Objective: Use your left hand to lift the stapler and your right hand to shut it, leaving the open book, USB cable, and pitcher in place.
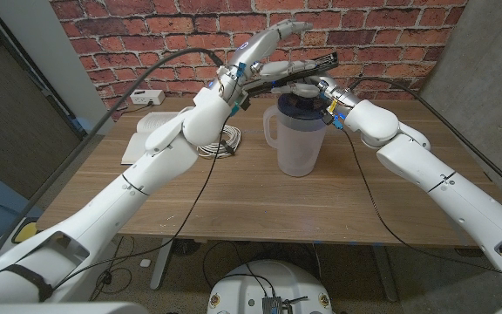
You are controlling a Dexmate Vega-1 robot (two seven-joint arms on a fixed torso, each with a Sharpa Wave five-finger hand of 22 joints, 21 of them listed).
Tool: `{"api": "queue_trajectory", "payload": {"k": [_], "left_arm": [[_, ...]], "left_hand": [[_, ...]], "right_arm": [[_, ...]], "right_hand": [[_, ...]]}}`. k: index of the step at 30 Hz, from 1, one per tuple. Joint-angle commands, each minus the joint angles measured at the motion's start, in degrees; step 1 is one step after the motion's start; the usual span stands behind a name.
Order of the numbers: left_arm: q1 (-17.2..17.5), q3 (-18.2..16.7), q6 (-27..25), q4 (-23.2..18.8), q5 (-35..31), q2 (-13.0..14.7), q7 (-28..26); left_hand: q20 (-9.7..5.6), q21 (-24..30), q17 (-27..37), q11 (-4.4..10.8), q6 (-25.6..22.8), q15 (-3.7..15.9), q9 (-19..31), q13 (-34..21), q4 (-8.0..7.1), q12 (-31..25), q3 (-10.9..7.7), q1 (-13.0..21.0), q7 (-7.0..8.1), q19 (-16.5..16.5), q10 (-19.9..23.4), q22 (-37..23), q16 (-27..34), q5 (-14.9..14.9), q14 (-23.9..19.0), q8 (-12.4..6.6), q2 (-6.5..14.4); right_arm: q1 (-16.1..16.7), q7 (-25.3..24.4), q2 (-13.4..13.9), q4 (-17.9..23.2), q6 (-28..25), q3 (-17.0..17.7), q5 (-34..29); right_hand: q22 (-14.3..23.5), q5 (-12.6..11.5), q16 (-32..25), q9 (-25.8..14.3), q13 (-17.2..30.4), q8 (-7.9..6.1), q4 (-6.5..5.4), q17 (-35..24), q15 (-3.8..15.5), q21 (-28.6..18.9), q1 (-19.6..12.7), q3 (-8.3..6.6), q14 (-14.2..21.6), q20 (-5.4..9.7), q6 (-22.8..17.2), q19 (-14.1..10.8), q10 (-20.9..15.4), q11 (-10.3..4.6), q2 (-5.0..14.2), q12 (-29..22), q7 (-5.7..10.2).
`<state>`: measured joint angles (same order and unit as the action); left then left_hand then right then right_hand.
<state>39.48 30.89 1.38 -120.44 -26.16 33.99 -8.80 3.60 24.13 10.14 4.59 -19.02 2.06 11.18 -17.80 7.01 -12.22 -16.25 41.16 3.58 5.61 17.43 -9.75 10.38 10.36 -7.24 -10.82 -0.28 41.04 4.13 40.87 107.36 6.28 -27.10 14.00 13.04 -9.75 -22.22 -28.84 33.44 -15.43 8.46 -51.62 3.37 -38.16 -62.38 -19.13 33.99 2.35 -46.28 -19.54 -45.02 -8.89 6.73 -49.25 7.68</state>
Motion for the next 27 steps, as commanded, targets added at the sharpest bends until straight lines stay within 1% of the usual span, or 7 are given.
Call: {"api": "queue_trajectory", "payload": {"k": [1, 10, 12, 14, 17, 23, 27], "left_arm": [[-0.91, 0.84, -1.2, -0.13, -1.02, -0.19, 1.33], [-2.01, 1.61, -1.55, 0.78, -1.15, -0.35, 2.28], [-2.24, 1.92, -1.81, 0.83, -1.47, -0.45, 2.52], [-2.48, 2.19, -1.62, 1.1, -1.62, -0.54, 2.54], [-2.8, 2.56, -1.64, 1.36, -2.02, -0.66, 2.64], [-4.18, 3.71, -2.03, 2.01, -3.34, -0.97, 3.7], [-4.71, 4.12, -2.43, 2.17, -4.07, -1.2, 4.0]], "left_hand": [[-0.11, -0.25, 0.13, 0.08, 0.1, 0.61, 0.17, -0.08, 0.37, -0.6, -0.06, 0.31, 0.13, 0.55, 0.53, -0.07, 0.33, -0.01, -0.11, -0.23, 0.47], [-0.25, -0.75, 0.08, 0.19, -0.03, 0.86, 0.15, 0.06, 0.59, -0.81, -0.06, 0.45, -0.35, 0.68, 0.93, -0.08, 0.32, -0.04, 0.01, -0.35, 0.56], [-0.16, -1.18, 0.08, -0.25, 1.69, 0.63, 0.13, 0.18, 0.67, -0.47, 0.12, 0.32, -0.2, 0.67, -0.09, -0.09, 0.23, -0.1, 0.4, 0.23, 0.39], [-0.04, -1.69, 0.09, -0.22, 3.84, 0.45, 0.09, 0.32, 0.72, -0.33, 0.42, 0.02, 0.37, 0.68, -0.67, -0.1, 0.22, -0.16, 0.68, 0.7, 0.06], [0.28, -2.03, 0.09, -0.42, 4.64, 0.13, 0.08, 0.39, 0.7, -0.2, 0.53, -0.13, 0.11, 0.54, -1.18, -0.11, 0.11, -0.17, 1.11, 0.74, 0.02], [0.31, -2.39, 0.11, -0.36, 4.71, -0.08, 0.08, 0.46, 0.61, -0.19, 0.75, -0.5, 0.04, 0.5, -1.44, -0.12, 0.08, -0.21, 1.45, 0.49, -0.11], [0.35, -2.6, 0.12, -0.25, 4.42, -0.01, 0.07, 0.51, 0.57, -0.23, 0.9, -0.72, -0.4, 0.56, -1.51, -0.13, 0.15, -0.23, 1.43, 0.23, -0.21]], "right_arm": [[0.04, 0.4, -0.09, -0.27, 0.43, -0.06, 0.2], [-0.34, 0.75, -0.26, -0.79, 0.73, -0.28, 0.07], [-0.4, 0.75, -0.28, -0.86, 0.73, -0.32, 0.0], [-0.41, 0.82, -0.33, -0.95, 0.78, -0.28, 0.17], [-0.39, 0.77, -0.34, -1.03, 0.91, -0.24, 0.14], [-0.54, 0.85, -0.49, -1.35, 0.98, -0.34, 0.15], [-0.75, 0.95, -0.7, -1.55, 1.13, -0.56, 0.03]], "right_hand": [[-0.06, -0.28, 0.25, -0.15, 0.01, 0.2, -0.43, -0.29, 10.36, -0.42, -2.54, -0.11, 0.49, 3.96, -4.03, 0.41, 0.35, 0.02, 3.22, -0.02, -1.41], [-0.16, -0.3, 0.53, -0.3, 0.02, 0.33, -0.46, -0.4, 10.36, -0.77, -2.53, -0.07, 0.51, 3.96, -4.11, 0.53, 0.37, 0.07, 3.24, -0.04, -1.37], [-0.19, -0.3, 0.58, -0.37, -0.02, 0.36, -0.47, -0.43, 10.36, -0.86, -2.53, -0.05, 0.54, 3.96, -4.1, 0.57, 0.31, 0.04, 3.25, -0.04, -1.35], [-0.21, -0.3, 0.62, -0.37, 0.01, 0.4, -0.48, -0.46, 10.36, -0.93, -2.53, -0.04, 0.59, 3.95, -4.13, 0.58, 0.22, 0.0, 3.26, -0.1, -1.37], [-0.24, -0.3, 0.63, -0.43, 0.07, 0.43, -0.48, -0.54, 10.36, -1.01, -2.52, -0.02, 0.65, 3.97, -4.12, 0.65, 0.27, 0.06, 3.24, -0.12, -1.36], [-0.31, -0.3, 0.82, -0.46, -0.01, 0.56, -0.49, -0.61, 10.37, -1.25, -2.54, -0.01, 0.67, 3.94, -4.2, 0.73, 0.17, 0.09, 3.26, -0.11, -1.38], [-0.36, -0.31, 0.96, -0.55, -0.01, 0.61, -0.5, -0.65, 10.37, -1.42, -2.54, 0.01, 0.69, 3.97, -4.24, 0.8, 0.13, 0.1, 3.27, -0.14, -1.37]]}}
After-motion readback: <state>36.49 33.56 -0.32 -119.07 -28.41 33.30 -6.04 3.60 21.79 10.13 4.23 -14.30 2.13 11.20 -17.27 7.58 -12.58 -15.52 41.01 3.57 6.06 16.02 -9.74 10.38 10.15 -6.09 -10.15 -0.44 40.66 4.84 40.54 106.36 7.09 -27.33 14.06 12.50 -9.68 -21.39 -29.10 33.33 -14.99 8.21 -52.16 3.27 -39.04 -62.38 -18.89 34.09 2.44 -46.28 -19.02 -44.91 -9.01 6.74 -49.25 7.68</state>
